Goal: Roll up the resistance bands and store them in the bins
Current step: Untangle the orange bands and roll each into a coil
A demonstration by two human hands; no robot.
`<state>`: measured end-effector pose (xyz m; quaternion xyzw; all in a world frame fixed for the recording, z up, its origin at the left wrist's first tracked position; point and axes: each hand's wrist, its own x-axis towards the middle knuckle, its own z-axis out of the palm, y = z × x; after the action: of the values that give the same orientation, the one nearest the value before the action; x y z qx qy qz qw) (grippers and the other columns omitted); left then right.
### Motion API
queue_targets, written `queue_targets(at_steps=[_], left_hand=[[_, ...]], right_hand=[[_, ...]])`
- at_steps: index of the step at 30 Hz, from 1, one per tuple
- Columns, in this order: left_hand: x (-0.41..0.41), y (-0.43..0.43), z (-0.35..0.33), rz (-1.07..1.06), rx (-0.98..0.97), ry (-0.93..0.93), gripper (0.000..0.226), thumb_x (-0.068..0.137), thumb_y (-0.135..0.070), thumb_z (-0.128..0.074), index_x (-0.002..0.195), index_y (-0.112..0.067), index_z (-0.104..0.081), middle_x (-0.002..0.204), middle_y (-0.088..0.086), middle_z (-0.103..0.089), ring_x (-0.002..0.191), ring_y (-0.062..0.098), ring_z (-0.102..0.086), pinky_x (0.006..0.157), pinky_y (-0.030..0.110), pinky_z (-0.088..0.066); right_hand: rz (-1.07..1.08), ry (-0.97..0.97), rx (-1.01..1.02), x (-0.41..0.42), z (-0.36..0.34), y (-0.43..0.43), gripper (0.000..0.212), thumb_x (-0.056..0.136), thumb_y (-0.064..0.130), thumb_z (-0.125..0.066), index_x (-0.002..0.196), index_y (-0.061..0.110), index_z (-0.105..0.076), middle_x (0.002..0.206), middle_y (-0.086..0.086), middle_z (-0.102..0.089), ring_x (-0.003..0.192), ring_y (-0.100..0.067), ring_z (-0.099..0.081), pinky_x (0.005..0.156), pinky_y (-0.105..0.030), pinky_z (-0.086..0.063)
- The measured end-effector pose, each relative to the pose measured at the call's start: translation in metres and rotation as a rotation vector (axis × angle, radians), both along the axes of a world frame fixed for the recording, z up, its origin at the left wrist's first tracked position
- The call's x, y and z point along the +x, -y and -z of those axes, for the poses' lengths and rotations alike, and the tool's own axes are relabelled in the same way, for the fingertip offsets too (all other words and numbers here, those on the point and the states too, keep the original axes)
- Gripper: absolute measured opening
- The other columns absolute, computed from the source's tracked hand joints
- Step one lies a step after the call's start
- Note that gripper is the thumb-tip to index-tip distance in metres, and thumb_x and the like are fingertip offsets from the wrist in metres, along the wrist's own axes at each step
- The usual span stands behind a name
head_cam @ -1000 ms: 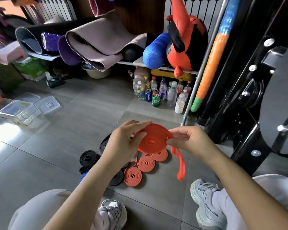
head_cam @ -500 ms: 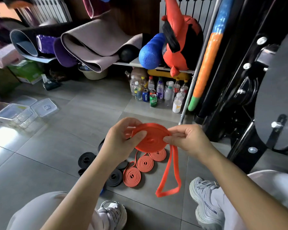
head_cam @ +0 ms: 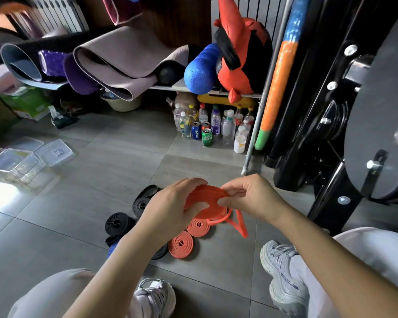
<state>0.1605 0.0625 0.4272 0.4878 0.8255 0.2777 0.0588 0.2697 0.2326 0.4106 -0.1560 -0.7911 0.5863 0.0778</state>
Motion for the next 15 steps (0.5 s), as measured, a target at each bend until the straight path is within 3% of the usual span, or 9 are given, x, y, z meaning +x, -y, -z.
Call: queue_targets(at_steps=[3, 7, 12, 15], left_hand=[[-0.001, -0.001, -0.003, -0.028, -0.002, 0.026, 0.038, 0.077, -0.044, -0.048, 0.104, -0.026, -0.066, 0.092, -0.011, -0.069, 0.079, 0.012, -0.061, 0.068, 0.02, -0.04], [-0.003, -0.005, -0.001, -0.064, -0.007, 0.07, 0.036, 0.072, -0.042, -0.048, 0.097, -0.025, -0.068, 0.086, -0.008, -0.07, 0.078, 0.015, -0.062, 0.071, 0.025, -0.045], [0.004, -0.007, 0.009, -0.005, -0.042, -0.046, 0.038, 0.084, -0.035, -0.059, 0.122, -0.033, -0.053, 0.108, -0.009, -0.064, 0.091, 0.021, -0.062, 0.075, 0.03, -0.048], [0.01, -0.007, 0.015, 0.074, 0.026, -0.172, 0.04, 0.082, -0.028, -0.052, 0.119, -0.041, -0.048, 0.105, -0.011, -0.064, 0.085, 0.022, -0.063, 0.067, 0.032, -0.051]], right_hand=[[-0.029, 0.03, 0.035, 0.0, 0.002, 0.0, 0.025, 0.072, 0.005, -0.079, 0.085, 0.026, -0.073, 0.086, -0.003, -0.075, 0.083, -0.015, -0.071, 0.086, -0.041, -0.055], [-0.025, 0.031, 0.043, -0.001, 0.005, 0.0, 0.025, 0.072, 0.004, -0.078, 0.085, 0.025, -0.074, 0.086, -0.003, -0.075, 0.084, -0.017, -0.071, 0.086, -0.045, -0.054], [-0.026, 0.026, 0.068, -0.001, 0.006, -0.001, 0.021, 0.073, 0.006, -0.078, 0.085, 0.023, -0.074, 0.086, -0.005, -0.075, 0.082, -0.017, -0.071, 0.084, -0.044, -0.055], [-0.035, -0.001, 0.036, -0.002, 0.007, -0.001, 0.023, 0.073, 0.003, -0.077, 0.087, 0.021, -0.073, 0.085, -0.004, -0.075, 0.077, -0.013, -0.069, 0.08, -0.041, -0.056]])
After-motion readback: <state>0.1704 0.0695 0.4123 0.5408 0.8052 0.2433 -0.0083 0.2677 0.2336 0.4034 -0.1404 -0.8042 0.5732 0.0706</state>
